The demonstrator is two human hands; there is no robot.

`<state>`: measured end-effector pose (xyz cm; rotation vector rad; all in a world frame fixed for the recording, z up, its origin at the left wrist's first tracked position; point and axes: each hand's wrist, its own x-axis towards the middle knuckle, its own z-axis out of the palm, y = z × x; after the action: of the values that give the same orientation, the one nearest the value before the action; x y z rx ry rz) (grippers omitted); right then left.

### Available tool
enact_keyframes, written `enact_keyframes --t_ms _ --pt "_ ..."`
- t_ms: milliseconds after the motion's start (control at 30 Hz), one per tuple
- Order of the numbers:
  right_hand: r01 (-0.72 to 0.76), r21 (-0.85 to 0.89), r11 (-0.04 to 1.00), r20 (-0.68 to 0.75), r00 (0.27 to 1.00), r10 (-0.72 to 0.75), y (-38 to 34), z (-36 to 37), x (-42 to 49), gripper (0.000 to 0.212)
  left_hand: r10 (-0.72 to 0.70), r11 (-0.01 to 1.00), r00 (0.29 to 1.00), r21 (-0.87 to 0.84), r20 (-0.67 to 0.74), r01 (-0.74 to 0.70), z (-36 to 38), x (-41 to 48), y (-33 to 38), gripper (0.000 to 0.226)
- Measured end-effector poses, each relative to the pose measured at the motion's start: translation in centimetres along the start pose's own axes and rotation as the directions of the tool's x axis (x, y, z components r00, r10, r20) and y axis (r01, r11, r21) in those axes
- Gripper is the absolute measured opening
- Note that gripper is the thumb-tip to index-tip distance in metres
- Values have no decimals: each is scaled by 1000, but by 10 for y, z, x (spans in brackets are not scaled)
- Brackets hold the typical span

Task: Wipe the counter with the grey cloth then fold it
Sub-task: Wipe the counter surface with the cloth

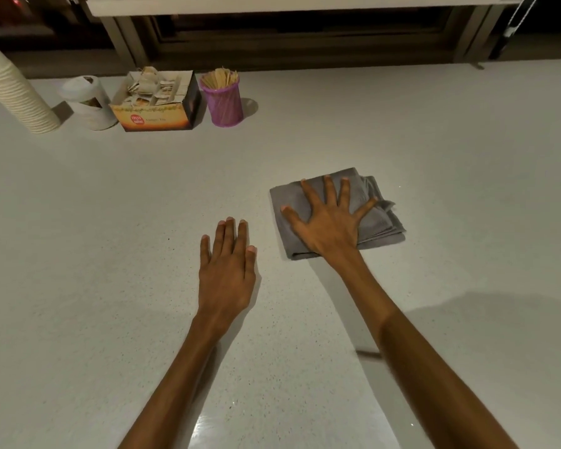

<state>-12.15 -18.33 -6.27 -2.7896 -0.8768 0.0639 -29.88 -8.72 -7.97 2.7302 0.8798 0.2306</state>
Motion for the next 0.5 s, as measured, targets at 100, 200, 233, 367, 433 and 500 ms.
enact_keyframes --t_ms 100,200,233,367,433,500 --pt "38 -21 999 -28 999 -39 10 0 -32 82 4 1000 1000 6 11 -4 0 1 -1 56" --pt "81 23 996 -51 996 -80 24 -1 -76 80 5 1000 1000 10 11 -5 1 0 -1 58" --pt "89 37 995 -38 995 -87 28 -3 -87 80 3 1000 1000 9 9 -3 1 0 -1 59" --pt "103 171 980 41 993 -111 34 -18 -84 71 -1 1000 1000 18 25 1 -2 0 1 58" --pt "95 308 947 -27 996 -91 36 -33 -70 59 0 1000 999 3 36 0 -4 0 2 56" --pt "92 366 926 -174 984 -29 44 -44 -59 47 -10 994 1000 -110 23 13 -9 0 4 54"
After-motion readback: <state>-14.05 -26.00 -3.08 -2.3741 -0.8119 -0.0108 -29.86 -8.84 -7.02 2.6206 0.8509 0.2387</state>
